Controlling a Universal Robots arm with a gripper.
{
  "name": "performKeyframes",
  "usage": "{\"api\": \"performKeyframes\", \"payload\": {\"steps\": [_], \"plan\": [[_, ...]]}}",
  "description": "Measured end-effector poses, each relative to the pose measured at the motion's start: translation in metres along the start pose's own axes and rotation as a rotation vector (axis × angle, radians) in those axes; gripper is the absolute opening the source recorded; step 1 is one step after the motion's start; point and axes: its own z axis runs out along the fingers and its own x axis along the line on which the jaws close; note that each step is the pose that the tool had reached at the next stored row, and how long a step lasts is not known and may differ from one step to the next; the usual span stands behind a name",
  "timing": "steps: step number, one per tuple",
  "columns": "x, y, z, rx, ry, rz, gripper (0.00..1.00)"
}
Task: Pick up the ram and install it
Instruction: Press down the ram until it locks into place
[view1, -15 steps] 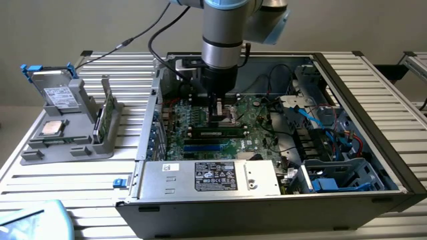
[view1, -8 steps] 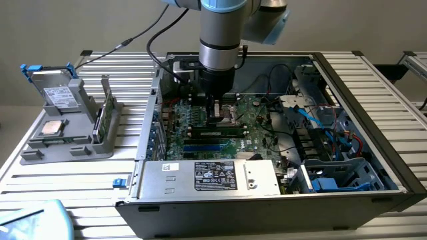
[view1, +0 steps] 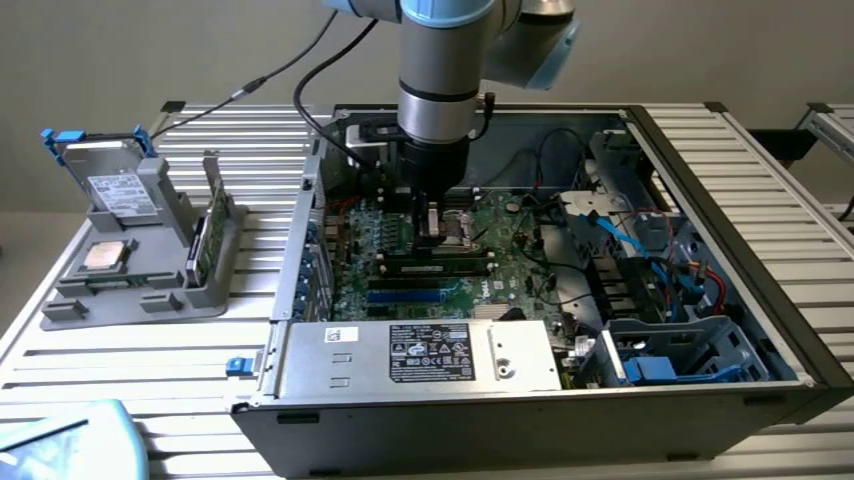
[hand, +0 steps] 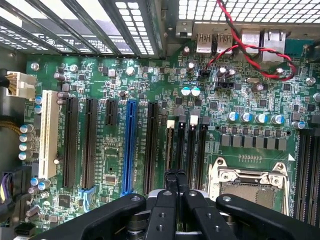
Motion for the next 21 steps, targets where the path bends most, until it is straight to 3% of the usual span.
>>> {"api": "performKeyframes", "payload": {"steps": [5,9,21], "plan": [[0.0,-0.0002,-0.0047,-0.0011,0.0002,-0.001,0.1],[0.003,-0.0037,-0.0081,-0.0053,0.0002,-0.004,0.1],[0.009,-0.0205,-0.0151,-0.024,0.0001,-0.019,0.1]]}}
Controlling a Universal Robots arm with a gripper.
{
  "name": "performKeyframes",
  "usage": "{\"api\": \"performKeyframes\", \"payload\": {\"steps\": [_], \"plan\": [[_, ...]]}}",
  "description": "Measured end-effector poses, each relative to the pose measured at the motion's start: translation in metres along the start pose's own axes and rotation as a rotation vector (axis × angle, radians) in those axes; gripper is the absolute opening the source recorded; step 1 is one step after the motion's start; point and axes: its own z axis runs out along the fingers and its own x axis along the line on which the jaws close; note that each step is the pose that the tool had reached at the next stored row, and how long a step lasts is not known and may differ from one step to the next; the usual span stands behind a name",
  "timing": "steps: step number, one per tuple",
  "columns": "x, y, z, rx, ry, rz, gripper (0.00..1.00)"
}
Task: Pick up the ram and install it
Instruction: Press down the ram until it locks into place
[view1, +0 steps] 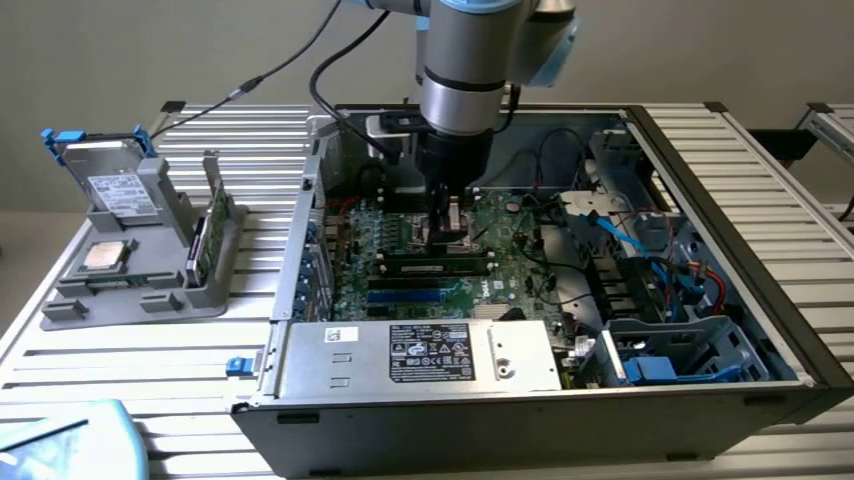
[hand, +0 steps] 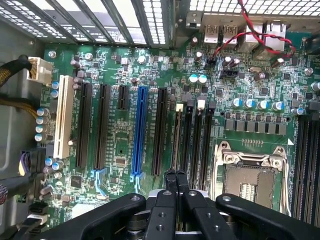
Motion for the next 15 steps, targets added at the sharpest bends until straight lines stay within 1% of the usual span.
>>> {"api": "performKeyframes", "payload": {"steps": [7,8,9,15], "plan": [[0.002,-0.0106,-0.0038,-0.0152,-0.0007,-0.007,0.1],[0.003,-0.012,-0.004,-0.0166,-0.0009,-0.007,0.1],[0.003,-0.0131,-0.0042,-0.0171,-0.0009,-0.008,0.1],[0.003,-0.0131,-0.0042,-0.0172,-0.0007,-0.008,0.1]]}}
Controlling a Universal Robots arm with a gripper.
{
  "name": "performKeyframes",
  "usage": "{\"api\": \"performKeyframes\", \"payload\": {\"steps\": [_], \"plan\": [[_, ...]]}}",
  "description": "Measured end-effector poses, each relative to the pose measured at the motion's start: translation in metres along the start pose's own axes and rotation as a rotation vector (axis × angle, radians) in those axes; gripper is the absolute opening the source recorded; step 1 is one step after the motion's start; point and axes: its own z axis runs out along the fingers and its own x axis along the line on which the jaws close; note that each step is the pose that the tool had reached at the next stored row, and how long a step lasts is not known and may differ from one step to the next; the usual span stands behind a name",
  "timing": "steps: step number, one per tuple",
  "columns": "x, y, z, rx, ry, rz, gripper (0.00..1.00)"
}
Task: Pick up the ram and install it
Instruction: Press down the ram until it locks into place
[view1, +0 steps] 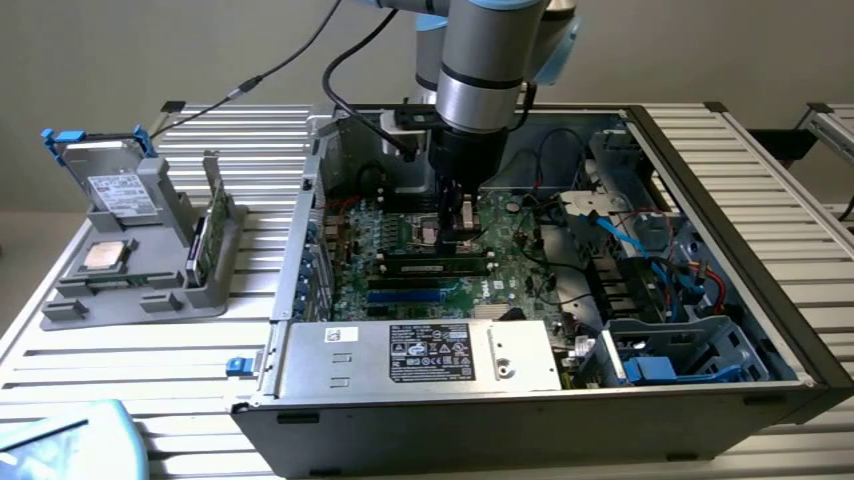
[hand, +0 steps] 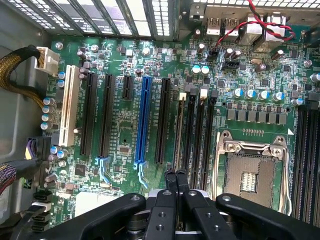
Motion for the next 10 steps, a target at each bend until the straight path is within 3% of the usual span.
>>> {"api": "performKeyframes", "payload": {"steps": [10], "plan": [[0.0,0.0,0.0,0.0,0.0,0.0,0.1]]}}
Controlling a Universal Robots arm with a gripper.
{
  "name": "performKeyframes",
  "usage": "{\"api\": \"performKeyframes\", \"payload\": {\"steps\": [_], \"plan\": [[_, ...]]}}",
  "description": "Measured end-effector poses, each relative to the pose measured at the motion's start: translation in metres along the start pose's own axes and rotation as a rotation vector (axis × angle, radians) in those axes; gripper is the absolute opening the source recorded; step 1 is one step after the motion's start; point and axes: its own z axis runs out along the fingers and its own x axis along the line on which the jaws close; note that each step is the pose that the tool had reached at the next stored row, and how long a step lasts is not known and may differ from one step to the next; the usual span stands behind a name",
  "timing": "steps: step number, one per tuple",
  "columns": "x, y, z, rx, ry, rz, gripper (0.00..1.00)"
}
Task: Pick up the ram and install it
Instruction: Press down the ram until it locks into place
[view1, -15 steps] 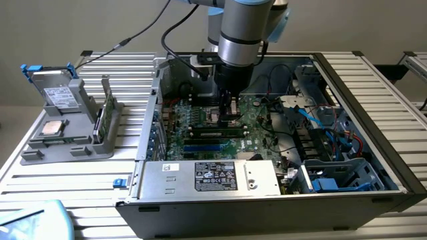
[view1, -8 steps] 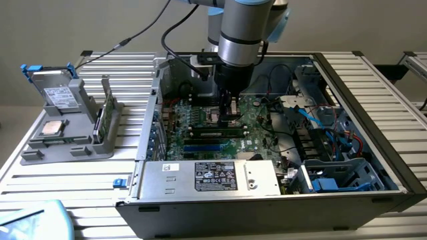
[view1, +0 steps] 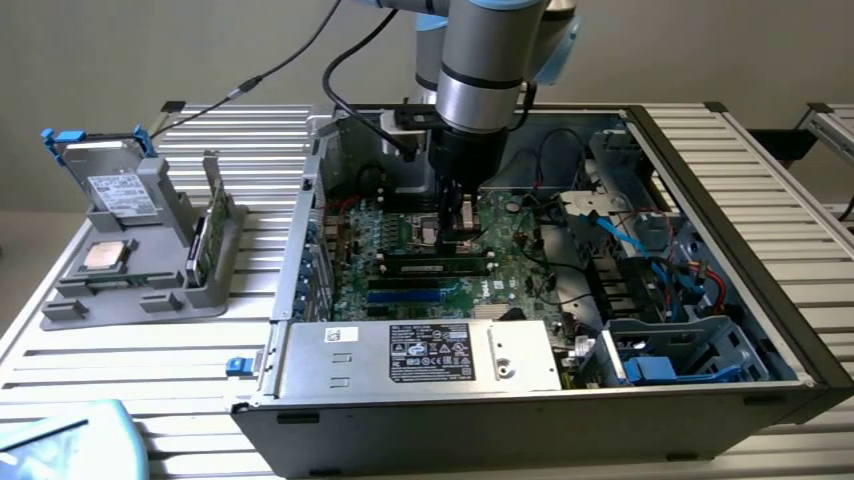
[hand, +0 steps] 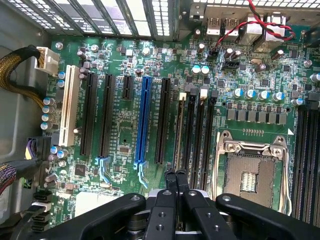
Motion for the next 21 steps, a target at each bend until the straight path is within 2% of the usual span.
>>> {"api": "performKeyframes", "payload": {"steps": [11,21], "plan": [[0.0,0.0004,0.0001,0.0006,-0.0073,0.077,0.1],[-0.0001,0.0004,0.0002,-0.0039,-0.0181,0.186,0.1]]}}
